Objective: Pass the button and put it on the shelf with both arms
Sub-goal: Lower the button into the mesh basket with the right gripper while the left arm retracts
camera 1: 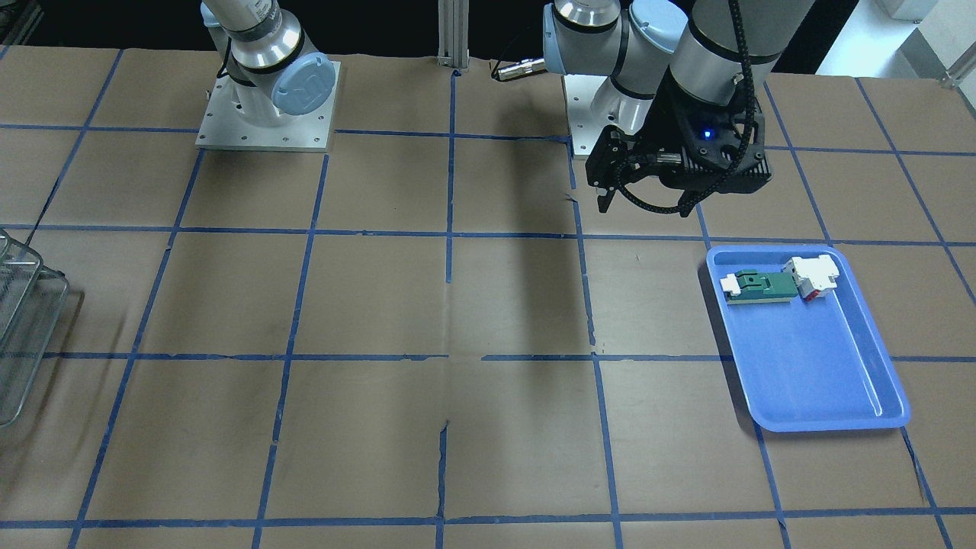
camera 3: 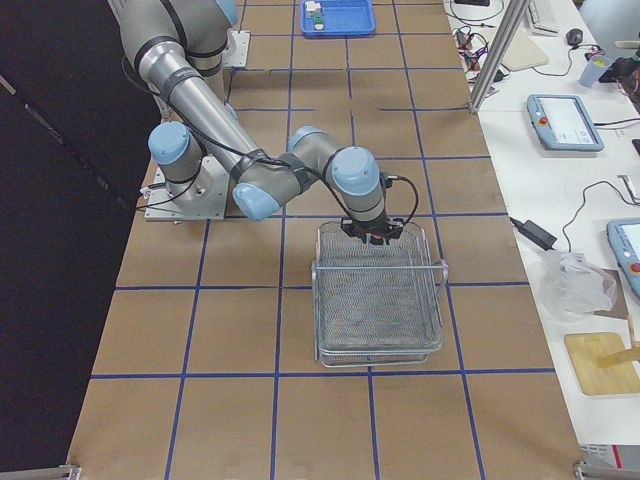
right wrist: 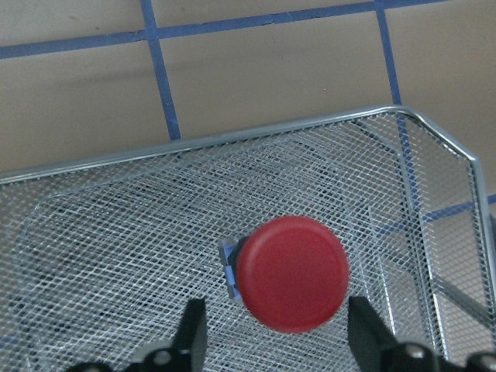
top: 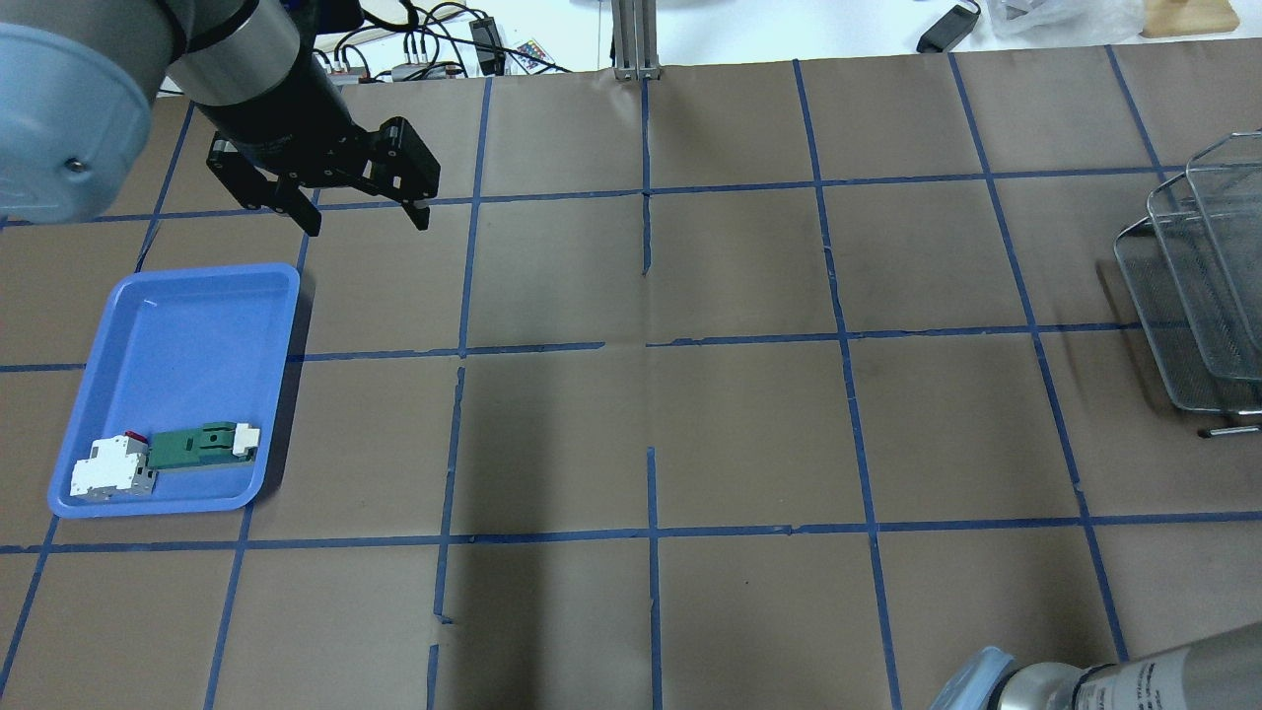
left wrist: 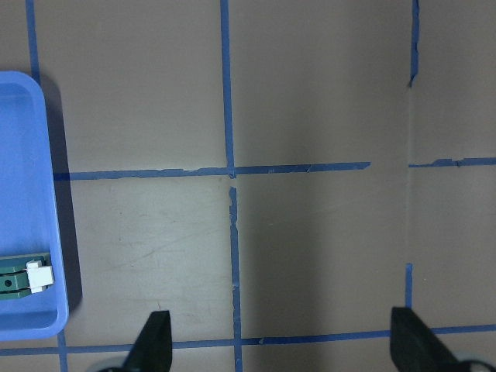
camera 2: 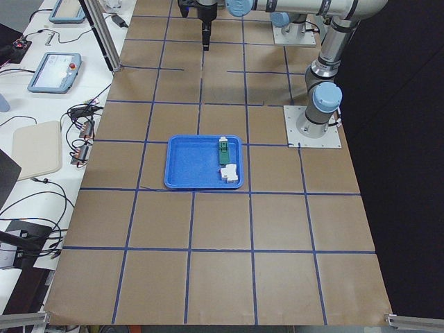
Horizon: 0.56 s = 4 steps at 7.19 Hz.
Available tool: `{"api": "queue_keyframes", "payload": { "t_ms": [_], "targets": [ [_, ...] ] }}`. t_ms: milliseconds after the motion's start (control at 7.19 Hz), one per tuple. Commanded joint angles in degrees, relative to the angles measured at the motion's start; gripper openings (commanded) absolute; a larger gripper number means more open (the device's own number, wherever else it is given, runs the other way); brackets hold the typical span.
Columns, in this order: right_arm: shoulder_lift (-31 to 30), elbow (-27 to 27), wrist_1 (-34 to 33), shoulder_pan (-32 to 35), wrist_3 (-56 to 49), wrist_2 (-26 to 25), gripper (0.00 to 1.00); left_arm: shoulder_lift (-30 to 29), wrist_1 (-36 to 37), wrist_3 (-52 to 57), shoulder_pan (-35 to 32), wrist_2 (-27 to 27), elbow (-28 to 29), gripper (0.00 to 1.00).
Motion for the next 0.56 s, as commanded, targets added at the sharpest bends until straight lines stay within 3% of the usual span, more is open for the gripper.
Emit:
{"api": "queue_keyframes", "payload": {
  "t_ms": [0,417],
  "targets": [
    [0.0,0.0,0.7,0.0,0.6,-0.7,0.89,0.0,-0.1,0.2,-0.1,0.1,-0.1,1.0],
    [-3.6,-0.6,5.8,0.5,5.0,-6.0,1.0,0.0,0.0,0.2,0.0,0.1,0.0,1.0]
  ]
}}
